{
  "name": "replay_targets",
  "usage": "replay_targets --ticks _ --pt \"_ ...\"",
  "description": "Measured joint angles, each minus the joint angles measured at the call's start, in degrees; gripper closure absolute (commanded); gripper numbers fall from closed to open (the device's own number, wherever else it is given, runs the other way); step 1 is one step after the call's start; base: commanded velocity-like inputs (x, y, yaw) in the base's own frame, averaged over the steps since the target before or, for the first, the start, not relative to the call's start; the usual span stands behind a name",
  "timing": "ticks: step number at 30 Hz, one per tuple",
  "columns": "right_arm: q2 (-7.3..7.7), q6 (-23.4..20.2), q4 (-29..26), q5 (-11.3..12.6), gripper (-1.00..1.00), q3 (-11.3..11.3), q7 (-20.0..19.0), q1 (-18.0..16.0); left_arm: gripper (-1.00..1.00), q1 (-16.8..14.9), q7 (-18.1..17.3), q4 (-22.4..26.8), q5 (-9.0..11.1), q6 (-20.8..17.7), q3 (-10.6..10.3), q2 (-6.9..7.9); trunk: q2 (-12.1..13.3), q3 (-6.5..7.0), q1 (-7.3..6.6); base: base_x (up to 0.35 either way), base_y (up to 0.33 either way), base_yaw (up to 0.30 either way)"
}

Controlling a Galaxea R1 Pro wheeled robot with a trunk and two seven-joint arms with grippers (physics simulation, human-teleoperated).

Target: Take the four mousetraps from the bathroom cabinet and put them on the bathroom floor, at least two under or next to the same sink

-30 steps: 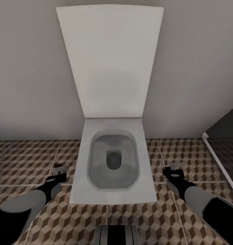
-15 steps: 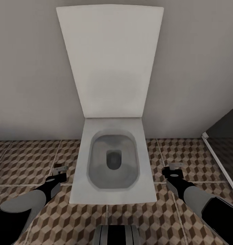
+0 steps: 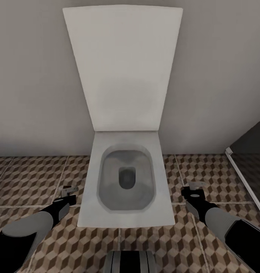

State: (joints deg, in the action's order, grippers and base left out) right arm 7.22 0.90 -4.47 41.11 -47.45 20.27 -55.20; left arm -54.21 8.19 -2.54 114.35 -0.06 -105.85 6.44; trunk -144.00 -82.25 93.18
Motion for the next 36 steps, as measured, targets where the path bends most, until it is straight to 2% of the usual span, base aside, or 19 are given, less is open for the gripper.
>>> replay_targets --ticks 16,25,28,31,36 --pt "-0.01 -0.13 -0.01 0.0 1.0 -0.07 -0.08 0.52 1.0 0.0 0.0 -0.02 0.0 0.1 -0.01 -0.04 0.0 0.0 0.0 0.0 0.0 0.0" --pt "0.03 -0.53 -0.14 0.11 1.0 0.03 -1.41 0.53 1.0 0.0 -0.17 -0.01 -0.01 0.38 -0.01 0.17 0.0 0.0 0.0 0.0 0.0 0.0" --pt "-0.03 -3.58 -0.02 0.39 1.0 0.08 -2.8 0.52 1.0 0.0 -0.18 -0.01 -0.01 0.36 -0.01 0.13 0.0 0.0 0.0 0.0 0.0 0.0" --pt "0.01 -10.79 0.07 0.43 1.0 0.27 -7.87 0.52 1.0 0.0 -0.18 -0.01 -0.01 0.32 0.06 0.02 0.0 0.0 0.0 0.0 0.0 0.0" --pt "0.2 -13.56 0.11 0.2 1.0 3.49 -10.62 0.46 1.0 0.0 -0.24 -0.01 -0.01 0.31 0.08 -0.04 0.0 0.0 0.0 0.0 0.0 0.0"
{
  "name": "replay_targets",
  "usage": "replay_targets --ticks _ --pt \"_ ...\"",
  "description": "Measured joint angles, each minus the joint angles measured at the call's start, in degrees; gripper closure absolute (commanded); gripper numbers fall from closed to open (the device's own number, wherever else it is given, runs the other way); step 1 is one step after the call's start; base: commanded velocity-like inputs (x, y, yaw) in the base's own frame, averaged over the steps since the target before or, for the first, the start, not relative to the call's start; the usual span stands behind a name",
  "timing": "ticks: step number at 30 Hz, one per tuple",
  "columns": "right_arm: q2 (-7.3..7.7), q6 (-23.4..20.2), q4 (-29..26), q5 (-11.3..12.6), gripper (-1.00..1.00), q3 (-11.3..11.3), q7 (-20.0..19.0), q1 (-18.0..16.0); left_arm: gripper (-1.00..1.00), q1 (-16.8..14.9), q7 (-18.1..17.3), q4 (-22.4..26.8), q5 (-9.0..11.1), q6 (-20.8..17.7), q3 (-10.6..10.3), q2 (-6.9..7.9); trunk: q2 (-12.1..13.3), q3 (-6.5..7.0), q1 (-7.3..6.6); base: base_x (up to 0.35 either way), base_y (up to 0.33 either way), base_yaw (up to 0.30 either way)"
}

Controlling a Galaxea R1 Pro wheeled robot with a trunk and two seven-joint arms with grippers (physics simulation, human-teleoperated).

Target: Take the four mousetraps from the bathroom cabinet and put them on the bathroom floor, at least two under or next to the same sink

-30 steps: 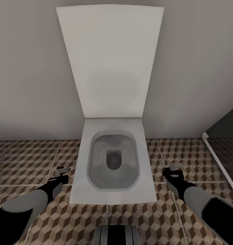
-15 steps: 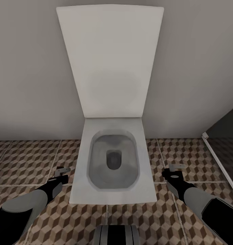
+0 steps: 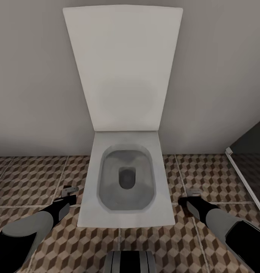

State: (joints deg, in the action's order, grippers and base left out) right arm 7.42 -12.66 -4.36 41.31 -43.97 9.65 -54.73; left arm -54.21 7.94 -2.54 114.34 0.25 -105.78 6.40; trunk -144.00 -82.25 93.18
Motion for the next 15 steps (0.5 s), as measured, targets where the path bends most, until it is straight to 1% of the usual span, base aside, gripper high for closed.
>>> replay_targets --ticks 3,8,11,15 --pt "0.18 -0.35 0.01 -0.06 1.0 1.29 -0.5 -0.03 1.0 -0.05 0.02 0.0 0.0 0.0 0.0 -0.01 0.0 0.0 0.0 0.0 0.0 0.0" --pt "0.22 -0.39 -0.03 -0.14 1.0 1.52 -0.62 -0.03 1.0 -0.08 0.05 0.0 0.0 0.0 0.0 -0.01 0.0 0.0 0.0 0.0 0.0 0.0" --pt "0.19 -0.37 -0.06 -0.14 1.0 1.55 -0.68 -0.03 1.0 -0.14 0.06 0.0 0.0 -0.05 0.01 0.05 -0.04 -0.66 0.08 0.0 0.0 0.0" --pt "0.17 -0.37 -0.08 -0.17 1.0 1.55 -0.78 -0.03 1.0 -0.17 0.06 0.0 0.0 -0.08 0.0 0.09 -0.04 -0.67 0.08 0.0 0.0 0.0"
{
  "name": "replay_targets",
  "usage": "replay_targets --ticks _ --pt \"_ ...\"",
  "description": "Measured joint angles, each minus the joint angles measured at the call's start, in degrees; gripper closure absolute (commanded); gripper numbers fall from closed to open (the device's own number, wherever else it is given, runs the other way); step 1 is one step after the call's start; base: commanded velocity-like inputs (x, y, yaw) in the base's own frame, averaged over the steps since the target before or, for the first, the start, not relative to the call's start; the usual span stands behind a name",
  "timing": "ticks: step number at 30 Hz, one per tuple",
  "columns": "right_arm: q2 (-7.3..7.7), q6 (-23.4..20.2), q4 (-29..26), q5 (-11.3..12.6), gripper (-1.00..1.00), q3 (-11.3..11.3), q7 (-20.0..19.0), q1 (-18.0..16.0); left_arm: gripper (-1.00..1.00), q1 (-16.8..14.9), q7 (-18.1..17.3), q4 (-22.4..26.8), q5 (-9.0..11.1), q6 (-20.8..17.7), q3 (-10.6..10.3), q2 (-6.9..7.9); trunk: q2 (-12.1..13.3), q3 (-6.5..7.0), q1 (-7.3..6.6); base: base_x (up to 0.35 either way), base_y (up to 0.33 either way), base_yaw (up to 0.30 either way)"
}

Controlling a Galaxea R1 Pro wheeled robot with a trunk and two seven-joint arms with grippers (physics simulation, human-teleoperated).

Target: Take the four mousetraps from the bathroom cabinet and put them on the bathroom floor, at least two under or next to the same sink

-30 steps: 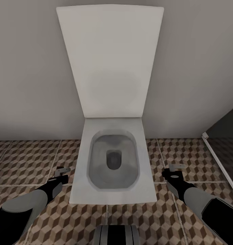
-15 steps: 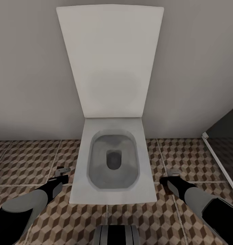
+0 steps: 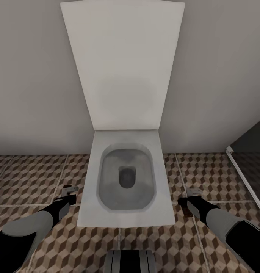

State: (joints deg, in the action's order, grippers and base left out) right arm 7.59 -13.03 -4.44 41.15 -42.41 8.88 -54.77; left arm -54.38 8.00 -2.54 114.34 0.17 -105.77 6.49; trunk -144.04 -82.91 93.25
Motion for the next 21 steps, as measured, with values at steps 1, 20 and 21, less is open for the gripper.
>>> replay_targets --ticks 1,20,21 --pt "0.0 0.0 0.0 0.0 1.0 0.0 -0.01 0.0 1.0 0.0 0.0 0.0 0.0 0.0 0.0 0.0 0.0 0.0 0.0 0.0 0.0 0.0" --pt "0.02 0.21 -0.21 -0.07 1.0 0.04 0.05 0.0 1.0 -0.01 0.0 0.0 0.01 -0.08 0.01 -0.01 -0.14 -2.43 0.29 0.0 0.0 0.0" --pt "0.05 0.21 -0.29 -0.07 1.0 0.06 0.06 -0.02 1.0 -0.01 0.0 0.0 0.0 -0.08 0.01 -0.01 -0.16 -2.65 0.31 0.0 0.0 0.0"
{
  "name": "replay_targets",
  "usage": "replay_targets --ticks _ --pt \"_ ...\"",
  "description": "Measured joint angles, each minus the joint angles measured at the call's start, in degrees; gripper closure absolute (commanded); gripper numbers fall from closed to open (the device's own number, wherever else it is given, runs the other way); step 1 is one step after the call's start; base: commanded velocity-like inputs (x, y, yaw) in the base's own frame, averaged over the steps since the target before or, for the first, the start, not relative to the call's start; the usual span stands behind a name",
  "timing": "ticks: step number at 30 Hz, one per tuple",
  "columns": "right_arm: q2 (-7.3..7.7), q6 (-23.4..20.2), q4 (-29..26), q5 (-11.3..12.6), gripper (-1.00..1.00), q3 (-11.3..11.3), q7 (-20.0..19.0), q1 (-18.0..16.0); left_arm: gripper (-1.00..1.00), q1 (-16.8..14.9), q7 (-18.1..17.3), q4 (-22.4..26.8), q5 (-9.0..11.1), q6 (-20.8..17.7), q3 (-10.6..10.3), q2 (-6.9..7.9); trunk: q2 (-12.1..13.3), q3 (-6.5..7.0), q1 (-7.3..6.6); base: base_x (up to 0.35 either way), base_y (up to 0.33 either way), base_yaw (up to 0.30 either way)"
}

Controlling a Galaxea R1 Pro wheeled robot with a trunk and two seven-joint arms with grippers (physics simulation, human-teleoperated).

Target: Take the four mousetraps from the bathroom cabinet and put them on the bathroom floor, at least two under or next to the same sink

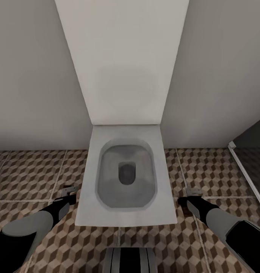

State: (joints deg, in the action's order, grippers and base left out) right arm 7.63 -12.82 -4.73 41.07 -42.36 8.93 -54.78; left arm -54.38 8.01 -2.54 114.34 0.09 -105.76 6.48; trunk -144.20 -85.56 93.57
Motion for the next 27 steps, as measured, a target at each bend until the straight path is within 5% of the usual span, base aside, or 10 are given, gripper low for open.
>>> replay_targets --ticks 27 --pt "-0.04 1.68 -0.24 -0.06 1.0 -0.03 0.01 -0.03 1.0 0.0 0.0 0.0 0.05 0.0 0.0 0.09 -0.13 -2.22 0.26 0.0 0.0 0.0"
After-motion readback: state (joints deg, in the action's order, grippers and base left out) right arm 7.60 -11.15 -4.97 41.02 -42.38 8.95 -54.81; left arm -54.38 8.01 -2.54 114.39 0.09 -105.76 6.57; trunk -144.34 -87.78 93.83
